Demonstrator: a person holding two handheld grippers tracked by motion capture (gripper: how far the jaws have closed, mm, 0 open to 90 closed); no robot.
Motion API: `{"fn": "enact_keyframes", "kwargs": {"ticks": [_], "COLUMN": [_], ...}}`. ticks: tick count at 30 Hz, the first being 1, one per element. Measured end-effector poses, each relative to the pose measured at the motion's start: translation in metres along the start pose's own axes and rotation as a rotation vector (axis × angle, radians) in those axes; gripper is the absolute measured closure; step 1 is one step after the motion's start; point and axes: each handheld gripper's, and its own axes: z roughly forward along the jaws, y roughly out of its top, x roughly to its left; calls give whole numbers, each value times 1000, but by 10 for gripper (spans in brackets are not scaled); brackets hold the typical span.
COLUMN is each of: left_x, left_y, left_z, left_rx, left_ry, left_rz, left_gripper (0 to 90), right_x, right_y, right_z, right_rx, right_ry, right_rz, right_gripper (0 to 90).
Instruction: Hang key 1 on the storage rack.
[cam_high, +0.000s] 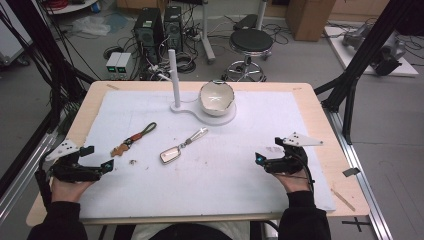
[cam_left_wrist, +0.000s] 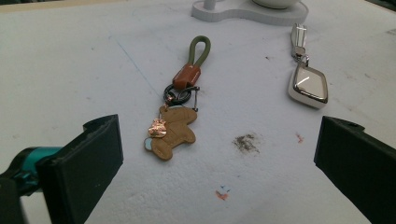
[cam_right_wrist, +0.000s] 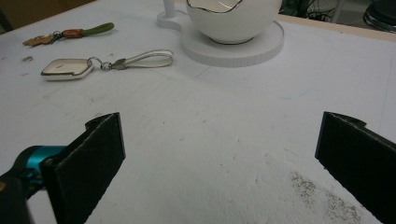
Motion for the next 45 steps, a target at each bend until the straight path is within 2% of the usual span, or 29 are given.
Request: {"fn": "enact_keyframes", "kwargs": {"ticks": [3,9,21,24,28,40,45], "left_x": [0,-2,-2,-6,-6,0,-2], "left_y": [1,4,4,10,17,23,31], "left_z": [0,5,11,13,18,30,38], "left_rx": [4,32,83,91,98,119,162], "left_ry": [0,-4,-2,20,22,-8,-21], "left_rz": [-5,10,17,37,48,48,87], "left_gripper": [17,17,17,17,17,17,17], "right_x": [0,-2,-2,-2,-3,-4,-4], "right_y": [-1,-3,-4,-5,-5,-6,-6], "right_z": [-1,-3,0,-2,-3,-3,-2], "right_rx": [0,-2,6,-3,-14,-2,-3], "right_ry": [-4,-20,-18,-18,-24,-38,-41], "right_rz": [2,1,1,6,17,14,8], "right_gripper": [6,6,6,6,6,6,6]}}
